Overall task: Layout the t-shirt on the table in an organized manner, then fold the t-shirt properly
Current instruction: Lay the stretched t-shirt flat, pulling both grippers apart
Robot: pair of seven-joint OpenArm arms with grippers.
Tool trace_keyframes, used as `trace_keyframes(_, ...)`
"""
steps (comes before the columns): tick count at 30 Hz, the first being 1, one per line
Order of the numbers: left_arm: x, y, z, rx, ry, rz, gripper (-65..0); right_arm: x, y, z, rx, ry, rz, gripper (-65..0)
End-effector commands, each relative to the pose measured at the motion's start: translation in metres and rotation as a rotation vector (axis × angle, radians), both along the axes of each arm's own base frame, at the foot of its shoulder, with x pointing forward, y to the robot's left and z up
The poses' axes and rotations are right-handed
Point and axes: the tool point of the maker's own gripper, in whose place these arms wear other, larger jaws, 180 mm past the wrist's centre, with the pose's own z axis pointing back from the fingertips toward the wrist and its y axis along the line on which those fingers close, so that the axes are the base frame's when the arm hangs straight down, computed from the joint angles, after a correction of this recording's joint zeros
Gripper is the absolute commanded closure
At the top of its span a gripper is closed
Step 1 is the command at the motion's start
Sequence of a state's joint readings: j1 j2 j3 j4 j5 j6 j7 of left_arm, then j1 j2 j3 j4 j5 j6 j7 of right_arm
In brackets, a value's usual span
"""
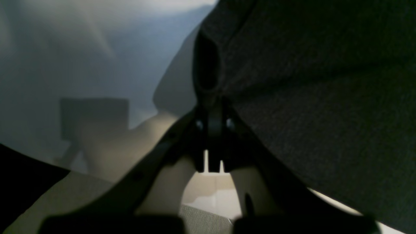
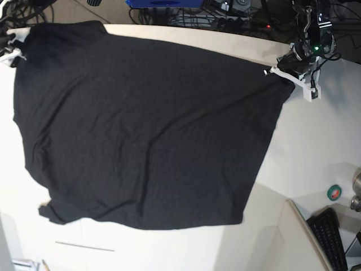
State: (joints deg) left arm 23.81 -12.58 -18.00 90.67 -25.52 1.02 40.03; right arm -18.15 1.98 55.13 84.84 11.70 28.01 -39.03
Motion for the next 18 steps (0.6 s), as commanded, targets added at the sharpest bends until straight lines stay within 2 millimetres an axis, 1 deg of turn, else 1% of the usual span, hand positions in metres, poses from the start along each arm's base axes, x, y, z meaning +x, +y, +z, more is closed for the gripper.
trace_keyframes(1,0.007,0.005,0.008,0.020,-0.031,-0.007,0.0,-0.007,-0.007,-0.004,0.004,0.026,-0.010,-28.1)
trace_keyframes(3,0.007,0.005,0.008,0.020,-0.031,-0.007,0.0,-0.010,-0.008,-0.015,0.033,0.042,-0.022,-28.1)
trace_keyframes(6,0.007,0.005,0.008,0.020,-0.031,-0.007,0.0,-0.016,-0.007,-0.025,0.056,0.066,-0.022,-28.1)
trace_keyframes(10,0.007,0.005,0.008,0.021,-0.032,-0.006,0.0,-0.018,0.000,-0.029,0.076,0.075,-0.013,-28.1)
trace_keyframes(13,0.007,0.006,0.008,0.021,-0.032,-0.004,0.0,-0.016,0.014,-0.032,0.109,0.066,0.044,-28.1)
trace_keyframes(18,0.008,0.005,0.008,0.021,-0.033,-0.006,0.0,-0.017,0.020,-0.034,0.123,0.064,0.055,-28.1)
